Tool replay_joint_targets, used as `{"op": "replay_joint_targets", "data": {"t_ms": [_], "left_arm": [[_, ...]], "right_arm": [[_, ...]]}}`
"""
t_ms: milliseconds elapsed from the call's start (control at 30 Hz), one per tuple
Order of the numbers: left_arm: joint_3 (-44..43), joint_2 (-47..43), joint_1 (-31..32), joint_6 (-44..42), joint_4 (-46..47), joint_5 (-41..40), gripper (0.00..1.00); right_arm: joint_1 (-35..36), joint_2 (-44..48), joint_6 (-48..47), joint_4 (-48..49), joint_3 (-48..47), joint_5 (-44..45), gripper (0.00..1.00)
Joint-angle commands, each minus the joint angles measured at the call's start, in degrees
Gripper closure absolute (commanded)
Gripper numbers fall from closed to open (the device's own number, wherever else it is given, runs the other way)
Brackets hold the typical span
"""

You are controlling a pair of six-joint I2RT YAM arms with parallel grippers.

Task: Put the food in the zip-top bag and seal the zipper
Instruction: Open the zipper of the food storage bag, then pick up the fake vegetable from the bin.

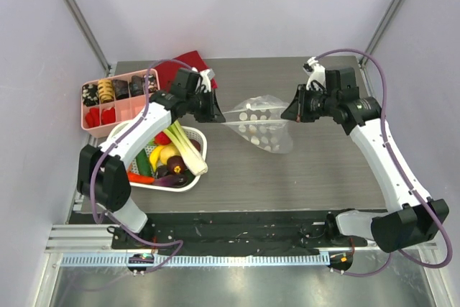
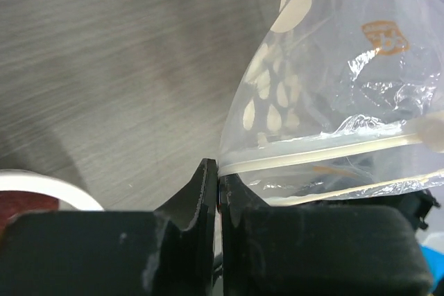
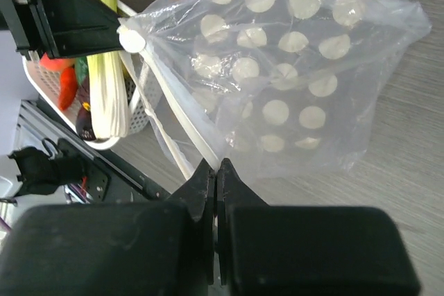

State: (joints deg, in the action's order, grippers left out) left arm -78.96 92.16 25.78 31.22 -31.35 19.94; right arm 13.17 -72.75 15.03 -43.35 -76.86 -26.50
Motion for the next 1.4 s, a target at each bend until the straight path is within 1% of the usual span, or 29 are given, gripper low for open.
{"op": "replay_joint_targets", "data": {"t_ms": [0,67,100,167,200,233,267,300,400,433,467,500,533,567,633,667,700,733,800,867,933,1000,1100,1133,1167,1200,1267,1333,1367], "left_arm": [[-2.5,1.2,-1.2,-5.9,-3.9,3.6,0.86],[-2.9,0.7,-1.0,-7.3,-3.9,7.6,0.78],[-2.9,0.4,-1.0,-8.1,-4.4,8.4,0.67],[-2.7,-1.8,-1.6,-10.8,-5.6,10.5,0.51],[-2.2,-2.9,-2.0,-11.6,-6.7,10.8,0.35],[-1.6,-4.2,-3.8,-12.2,-6.9,10.8,0.28],[0.4,-7.9,-5.1,-12.9,-6.7,11.5,0.19],[1.6,-9.7,-6.5,-13.4,-6.1,12.9,0.01],[4.7,-16.7,-12.8,-15.6,-8.0,14.6,0.00],[5.6,-18.3,-14.7,-16.1,-10.5,14.9,0.00],[6.1,-21.4,-18.7,-16.9,-11.9,15.5,0.00],[6.4,-22.5,-20.8,-18.7,-13.5,15.5,0.00],[6.4,-23.6,-22.9,-20.1,-17.5,15.2,0.00],[6.3,-25.5,-28.1,-21.4,-19.4,14.1,0.00],[6.5,-26.7,-32.3,-27.5,-25.9,14.3,0.00],[6.7,-27.1,-33.9,-30.9,-28.6,13.9,0.00],[6.5,-27.0,-35.3,-37.7,-30.8,11.2,0.00],[5.9,-26.8,-36.1,-40.3,-35.1,9.2,0.00],[5.0,-24.9,-38.2,-49.0,-39.8,7.0,0.00],[4.6,-23.9,-39.4,-53.1,-44.8,6.2,0.02],[7.1,-25.3,-40.3,-56.3,-44.9,6.3,0.05],[10.0,-26.9,-40.2,-56.1,-40.7,3.6,0.07],[13.9,-27.5,-39.1,-51.8,-35.1,-0.8,0.15],[14.6,-27.0,-38.7,-48.3,-33.9,-1.9,0.19],[16.0,-26.3,-38.4,-46.8,-31.9,-3.4,0.21],[16.0,-25.5,-37.9,-45.1,-29.7,-6.6,0.21],[16.6,-22.5,-37.6,-39.9,-27.5,-8.7,0.20],[16.4,-17.9,-36.7,-36.0,-25.2,-14.1,0.26],[16.0,-16.4,-36.6,-34.1,-25.3,-14.5,0.29]], "right_arm": [[-0.1,3.4,-5.5,-4.9,1.4,2.9,0.99],[1.1,3.1,-4.5,-4.9,1.9,3.5,0.99],[1.9,3.0,-3.0,-4.4,2.8,5.4,0.99],[3.2,2.1,-0.5,-4.5,3.0,9.3,0.99],[3.3,1.9,0.3,-4.2,3.9,10.4,0.99],[3.4,1.6,1.3,-3.7,4.5,11.3,0.99],[3.4,1.6,1.8,-3.0,5.0,11.6,0.99],[3.4,1.4,1.9,-2.7,5.7,11.6,0.99],[3.5,0.9,2.8,-1.1,7.0,11.7,0.99],[3.6,0.8,3.1,-0.1,7.3,11.7,0.99],[3.5,0.7,3.6,0.5,7.8,11.7,0.99],[3.6,0.7,4.0,1.1,8.0,11.5,0.99],[3.6,0.7,4.4,2.2,8.3,11.1,0.99],[3.7,0.5,4.7,2.7,8.6,10.9,0.99],[3.9,0.4,5.5,3.8,8.6,9.9,0.99],[4.1,0.2,5.6,4.1,8.6,9.7,0.99],[4.1,0.0,5.7,4.3,8.5,9.6,0.99],[4.7,0.0,5.9,4.6,8.3,9.5,0.99],[4.9,-0.3,5.8,4.7,7.8,9.4,0.99],[5.4,-0.4,5.6,5.0,7.8,9.5,0.99],[5.5,-0.4,5.1,5.1,7.7,9.8,0.99],[5.4,-0.5,4.9,5.2,7.6,9.9,0.99],[5.5,-0.3,5.1,5.2,7.5,10.0,0.99],[5.6,-0.4,5.3,5.2,7.4,10.1,0.99],[5.5,-0.4,5.1,5.2,7.3,10.3,0.99],[5.6,-0.5,5.1,5.1,7.3,10.4,0.99],[5.6,-0.5,5.1,5.1,7.1,10.9,0.99],[5.6,-0.8,4.8,4.9,6.8,11.2,0.99],[5.5,-0.8,4.7,4.9,6.9,11.5,0.99]]}}
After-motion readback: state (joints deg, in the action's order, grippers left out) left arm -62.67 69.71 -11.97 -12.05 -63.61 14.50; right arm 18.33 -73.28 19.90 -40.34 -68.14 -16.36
